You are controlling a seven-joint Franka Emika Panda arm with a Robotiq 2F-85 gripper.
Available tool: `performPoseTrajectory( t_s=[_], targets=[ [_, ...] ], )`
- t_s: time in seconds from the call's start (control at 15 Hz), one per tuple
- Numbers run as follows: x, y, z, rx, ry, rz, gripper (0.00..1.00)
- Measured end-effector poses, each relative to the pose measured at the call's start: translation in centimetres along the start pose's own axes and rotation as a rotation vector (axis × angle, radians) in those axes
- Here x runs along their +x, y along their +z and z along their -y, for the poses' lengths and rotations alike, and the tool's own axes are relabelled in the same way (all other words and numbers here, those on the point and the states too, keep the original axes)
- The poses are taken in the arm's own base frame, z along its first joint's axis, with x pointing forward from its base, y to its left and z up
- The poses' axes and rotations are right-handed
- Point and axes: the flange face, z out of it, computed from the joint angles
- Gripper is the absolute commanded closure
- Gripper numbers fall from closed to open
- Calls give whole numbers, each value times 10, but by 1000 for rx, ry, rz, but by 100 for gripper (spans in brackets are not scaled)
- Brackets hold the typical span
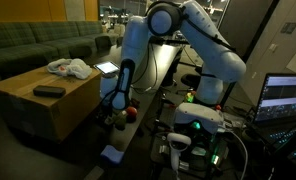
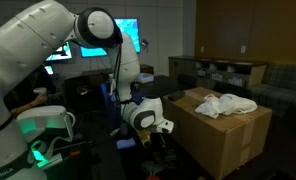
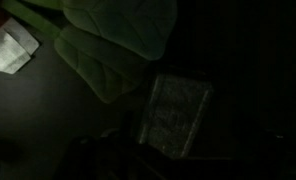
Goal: Switch between the objects on the box and on the table one by one
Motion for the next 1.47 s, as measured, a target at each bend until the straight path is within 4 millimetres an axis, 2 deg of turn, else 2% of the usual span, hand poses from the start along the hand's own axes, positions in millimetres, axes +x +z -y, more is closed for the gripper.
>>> performPoseTrajectory(
  t_s=[0.67, 0.73, 0.8, 0.93, 1.2, 1.27, 1.47],
  targets=[
    [6, 30, -15, -3, 26, 5, 0],
    [6, 32, -16, -3, 28, 6, 3],
    [7, 33, -17, -2, 28, 5, 21],
    [8, 33, -17, 1, 24, 4, 30],
    [12, 27, -13, 10, 7, -6, 62],
    [13, 26, -11, 12, 3, -7, 66],
    [13, 24, -10, 13, -7, -6, 66]
  ],
)
